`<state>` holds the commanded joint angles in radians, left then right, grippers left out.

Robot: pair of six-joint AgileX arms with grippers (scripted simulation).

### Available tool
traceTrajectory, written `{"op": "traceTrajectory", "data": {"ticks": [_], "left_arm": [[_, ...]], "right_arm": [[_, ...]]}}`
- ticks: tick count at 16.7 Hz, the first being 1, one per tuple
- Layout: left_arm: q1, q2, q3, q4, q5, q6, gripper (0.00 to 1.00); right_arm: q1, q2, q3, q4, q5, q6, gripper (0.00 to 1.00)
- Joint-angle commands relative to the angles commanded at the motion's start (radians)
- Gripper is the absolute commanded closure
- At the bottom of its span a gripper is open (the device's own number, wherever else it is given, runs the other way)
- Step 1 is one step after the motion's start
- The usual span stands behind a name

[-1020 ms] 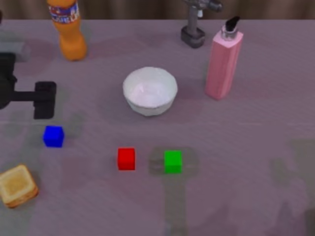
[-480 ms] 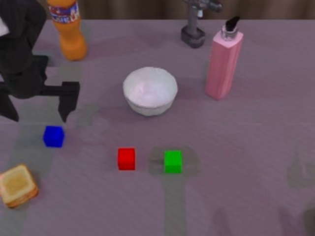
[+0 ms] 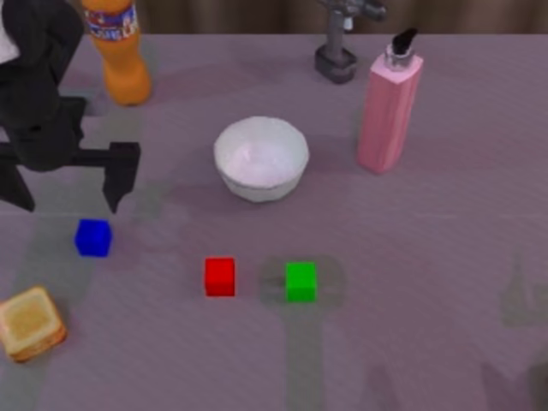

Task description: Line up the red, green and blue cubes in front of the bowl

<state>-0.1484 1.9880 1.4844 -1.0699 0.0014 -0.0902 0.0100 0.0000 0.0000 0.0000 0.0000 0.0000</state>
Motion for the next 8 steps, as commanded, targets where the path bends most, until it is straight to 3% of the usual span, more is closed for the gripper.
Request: {"op": "traceTrajectory", "data": {"ticks": [8], "left_arm": [[-0.003, 0.099, -0.147, 0.252, 0.001, 0.003, 0.00]], "right_arm": [[0.000, 0.000, 0.000, 0.000, 0.000, 0.000, 0.00]]}}
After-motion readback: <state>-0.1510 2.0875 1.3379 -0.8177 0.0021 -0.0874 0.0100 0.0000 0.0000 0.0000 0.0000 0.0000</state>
